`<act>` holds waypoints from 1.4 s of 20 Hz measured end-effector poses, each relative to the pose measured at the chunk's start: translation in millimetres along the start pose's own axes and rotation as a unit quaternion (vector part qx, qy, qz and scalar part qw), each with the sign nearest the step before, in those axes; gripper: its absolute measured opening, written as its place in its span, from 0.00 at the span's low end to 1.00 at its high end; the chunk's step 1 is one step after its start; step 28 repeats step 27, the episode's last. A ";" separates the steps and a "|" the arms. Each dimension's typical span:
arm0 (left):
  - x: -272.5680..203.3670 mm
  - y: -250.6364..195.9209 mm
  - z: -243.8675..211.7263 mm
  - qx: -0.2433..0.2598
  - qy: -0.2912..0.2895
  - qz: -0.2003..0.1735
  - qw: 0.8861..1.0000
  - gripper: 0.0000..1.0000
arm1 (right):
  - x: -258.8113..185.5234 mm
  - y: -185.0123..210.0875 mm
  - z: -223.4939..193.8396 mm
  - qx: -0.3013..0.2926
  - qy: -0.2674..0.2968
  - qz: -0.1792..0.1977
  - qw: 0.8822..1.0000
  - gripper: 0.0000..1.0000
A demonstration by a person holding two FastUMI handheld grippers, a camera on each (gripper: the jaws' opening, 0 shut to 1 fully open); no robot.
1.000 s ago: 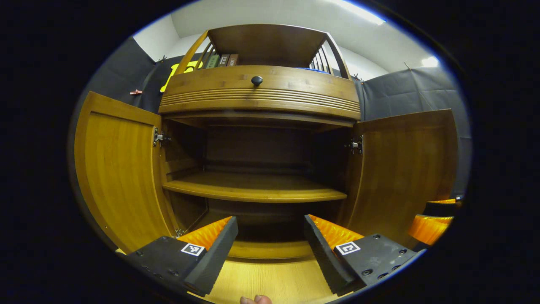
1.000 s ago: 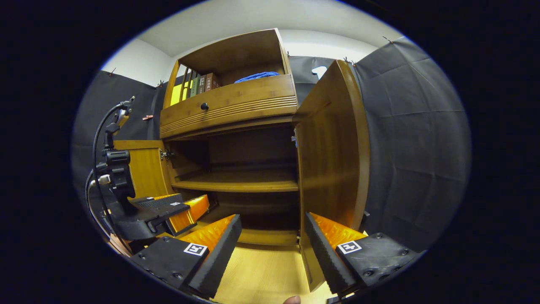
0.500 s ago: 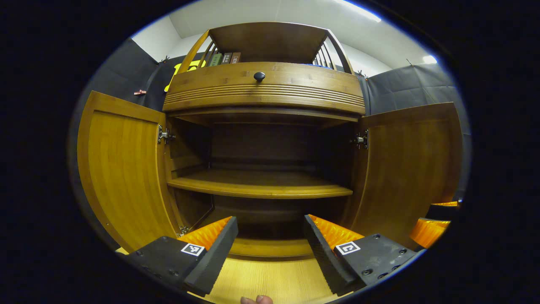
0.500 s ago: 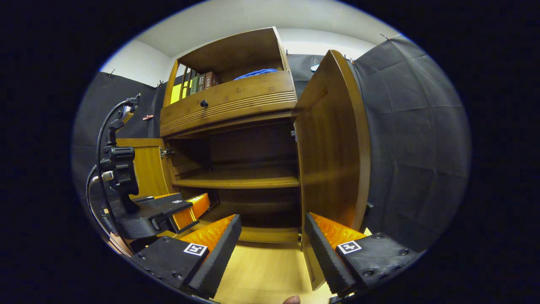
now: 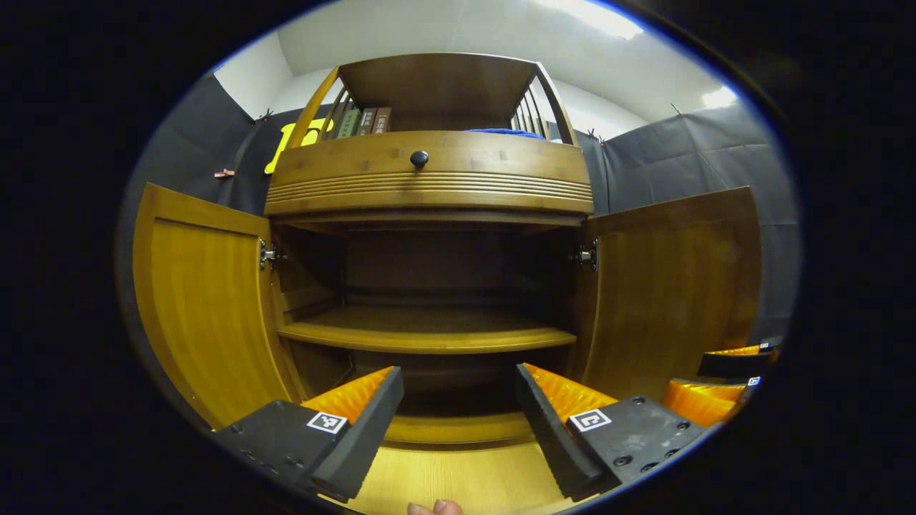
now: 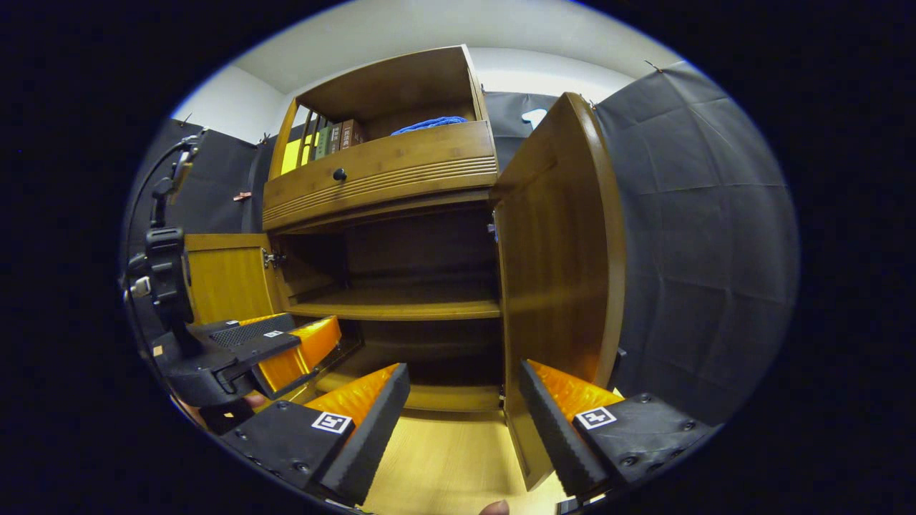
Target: Open the right door of the double-door shoe cabinet with the right hand, and open the left door with the left hand.
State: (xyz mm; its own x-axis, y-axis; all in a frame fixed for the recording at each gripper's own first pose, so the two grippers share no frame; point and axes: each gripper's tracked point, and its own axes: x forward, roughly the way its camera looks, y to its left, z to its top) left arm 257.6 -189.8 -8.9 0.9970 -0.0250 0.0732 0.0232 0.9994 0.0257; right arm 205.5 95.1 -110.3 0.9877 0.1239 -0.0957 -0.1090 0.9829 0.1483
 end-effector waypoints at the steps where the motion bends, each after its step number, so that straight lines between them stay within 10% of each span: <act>1: -0.1 1.3 4.3 0.001 -0.011 0.001 1.000 0.97 | -3.3 3.8 2.3 -0.001 -0.002 0.004 1.000 0.98; 28: -4.6 -1.9 -12.2 0.000 0.014 0.000 1.000 0.95 | -11.5 -3.1 46.7 -0.023 -0.067 -0.048 0.996 0.98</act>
